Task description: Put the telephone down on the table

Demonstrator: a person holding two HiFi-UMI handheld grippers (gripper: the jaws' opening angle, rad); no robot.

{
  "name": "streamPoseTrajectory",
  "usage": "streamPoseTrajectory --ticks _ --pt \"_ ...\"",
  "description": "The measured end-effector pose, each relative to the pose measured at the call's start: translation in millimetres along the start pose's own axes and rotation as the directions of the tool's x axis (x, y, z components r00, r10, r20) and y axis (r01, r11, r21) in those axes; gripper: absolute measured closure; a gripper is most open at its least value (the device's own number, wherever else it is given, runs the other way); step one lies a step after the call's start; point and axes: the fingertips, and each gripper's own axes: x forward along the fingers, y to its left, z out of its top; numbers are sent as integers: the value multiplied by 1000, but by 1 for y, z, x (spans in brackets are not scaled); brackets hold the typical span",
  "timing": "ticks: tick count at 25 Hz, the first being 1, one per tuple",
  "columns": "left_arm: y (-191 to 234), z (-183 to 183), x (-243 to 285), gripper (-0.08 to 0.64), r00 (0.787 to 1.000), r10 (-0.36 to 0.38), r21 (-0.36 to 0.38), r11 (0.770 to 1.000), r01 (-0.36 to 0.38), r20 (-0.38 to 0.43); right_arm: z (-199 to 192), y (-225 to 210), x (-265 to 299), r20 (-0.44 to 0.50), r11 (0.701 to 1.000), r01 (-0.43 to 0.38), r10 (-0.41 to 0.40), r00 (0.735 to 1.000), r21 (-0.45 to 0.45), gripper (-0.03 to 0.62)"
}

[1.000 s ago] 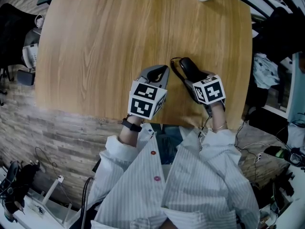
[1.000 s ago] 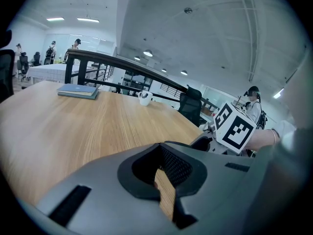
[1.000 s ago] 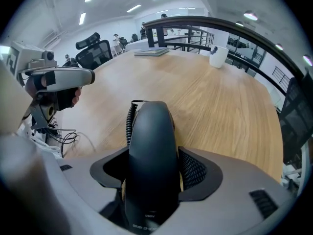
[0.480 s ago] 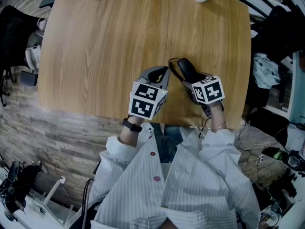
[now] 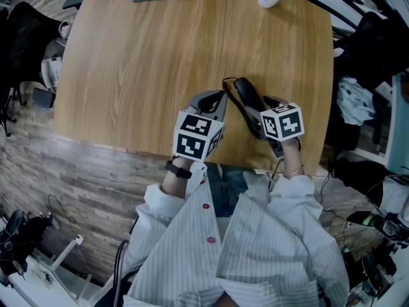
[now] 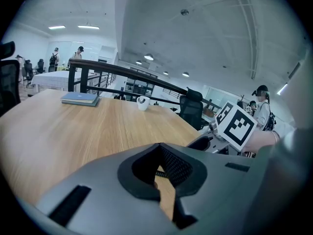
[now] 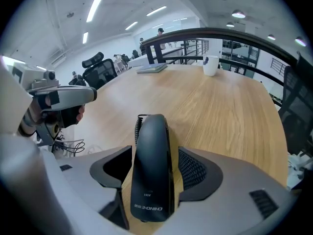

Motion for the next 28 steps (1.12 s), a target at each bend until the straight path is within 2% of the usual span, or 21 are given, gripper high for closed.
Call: streamPoseTrajectory --ticks 8,13,15,17,19,21,25,28 --pt "-32 9 -1 551 999 30 -10 1000 -30 30 6 3 -33 115 987 -133 122 986 94 295" --pt "-40 21 -6 551 997 61 -7 998 -61 56 25 21 -60 213 980 -191 176 961 50 301" --pt "-42 24 -9 551 995 75 -10 997 -74 63 36 31 -74 267 975 -220 204 942 31 346" --pt "-46 28 -12 551 994 79 -9 997 -79 71 47 40 -91 323 971 -238 222 920 8 359" --pt "-50 33 -15 551 994 75 -4 997 -74 76 57 48 -106 370 971 -237 227 901 -20 403" --pt "-55 38 -18 551 994 67 6 998 -67 81 64 54 -121 408 973 -225 226 885 -52 420" --pt "-67 56 -24 551 994 32 15 999 -34 107 75 65 -146 475 981 -147 191 859 -129 446" --pt "-77 72 -31 551 990 1 24 1000 -5 141 85 71 -166 537 981 -136 190 822 -140 486"
